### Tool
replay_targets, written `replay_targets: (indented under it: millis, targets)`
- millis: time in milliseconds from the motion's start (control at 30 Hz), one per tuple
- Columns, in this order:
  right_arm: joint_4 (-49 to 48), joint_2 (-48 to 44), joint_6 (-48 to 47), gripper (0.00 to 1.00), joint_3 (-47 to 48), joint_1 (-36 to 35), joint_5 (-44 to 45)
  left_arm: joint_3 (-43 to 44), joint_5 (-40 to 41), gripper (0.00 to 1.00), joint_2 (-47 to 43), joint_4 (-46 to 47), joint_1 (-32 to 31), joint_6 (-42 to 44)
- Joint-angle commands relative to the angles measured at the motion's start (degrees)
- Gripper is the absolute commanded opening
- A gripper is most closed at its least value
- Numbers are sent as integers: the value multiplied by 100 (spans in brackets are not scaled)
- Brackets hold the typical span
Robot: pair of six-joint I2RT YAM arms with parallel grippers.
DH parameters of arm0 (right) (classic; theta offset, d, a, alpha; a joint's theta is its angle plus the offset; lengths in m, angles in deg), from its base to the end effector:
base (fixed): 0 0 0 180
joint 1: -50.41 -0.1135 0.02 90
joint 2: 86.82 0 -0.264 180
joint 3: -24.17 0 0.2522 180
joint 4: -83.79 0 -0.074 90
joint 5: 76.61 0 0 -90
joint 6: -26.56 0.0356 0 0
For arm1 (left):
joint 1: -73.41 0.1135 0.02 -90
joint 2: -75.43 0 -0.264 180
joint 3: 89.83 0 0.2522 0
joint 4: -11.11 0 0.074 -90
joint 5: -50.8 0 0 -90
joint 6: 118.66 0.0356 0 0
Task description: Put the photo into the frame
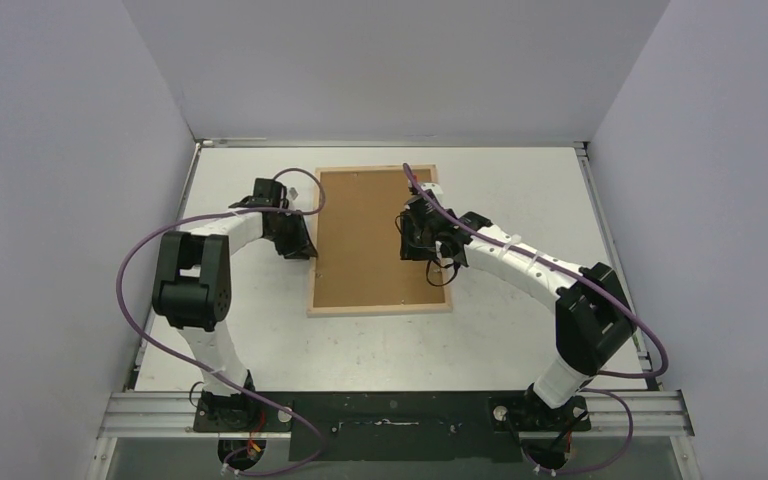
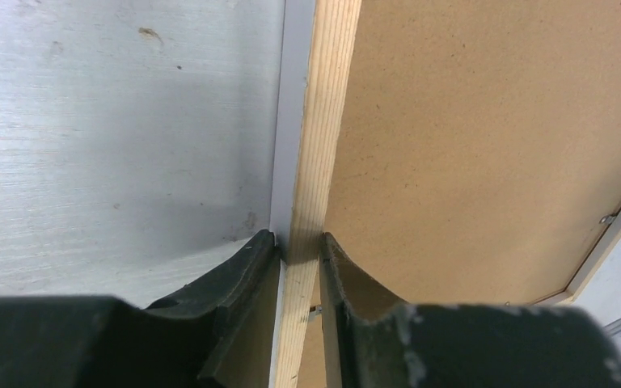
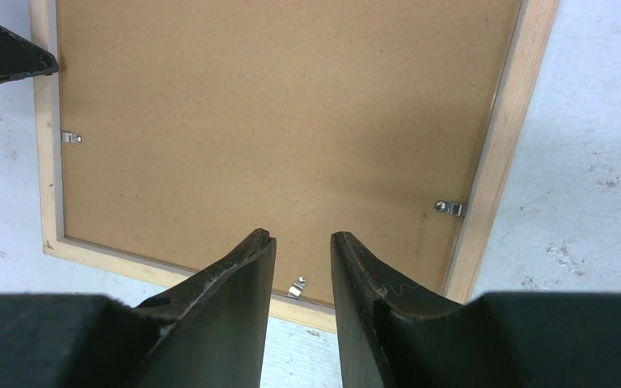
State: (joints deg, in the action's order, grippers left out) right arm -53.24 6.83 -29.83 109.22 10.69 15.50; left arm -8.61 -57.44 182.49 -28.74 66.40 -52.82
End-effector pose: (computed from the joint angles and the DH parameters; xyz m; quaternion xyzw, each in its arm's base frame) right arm 0.2733 0.2254 0.2534 -0.0443 0.9431 0.1825 0.2743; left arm 0.3647 -0.0561 0.1577 -0.1109 0.9594 -0.2051 0.1586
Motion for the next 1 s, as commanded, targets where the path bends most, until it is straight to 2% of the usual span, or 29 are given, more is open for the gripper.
replay_targets:
  millis: [0,200,367,567,667,767,967]
  targets:
    - [-72,42,-39,33,109,27,77,-284,-272,21,-215,388,-281,-150]
    - [182,50,167,33,175,26,358,-932,-215,19,-724,716,-847,-527]
    - [286,107,529,33,192,26,573,-1552,-391,21,-1339,1239,-1039,-858]
    - [321,199,669,33,317,-45,840,-1771,-322,46,-2262,1481,-1018,-888]
    - [516,495,499,33,714,-142,836,-1653,-109,53,-2626,1350,-935,-716]
    - [646,826,376,34,1099,-297,811,-1512,498,55,-2960,1073,-748,-704]
    - [833,1544,199,41,2032,-647,689,-853,2675,56,-3280,-359,-504,-868]
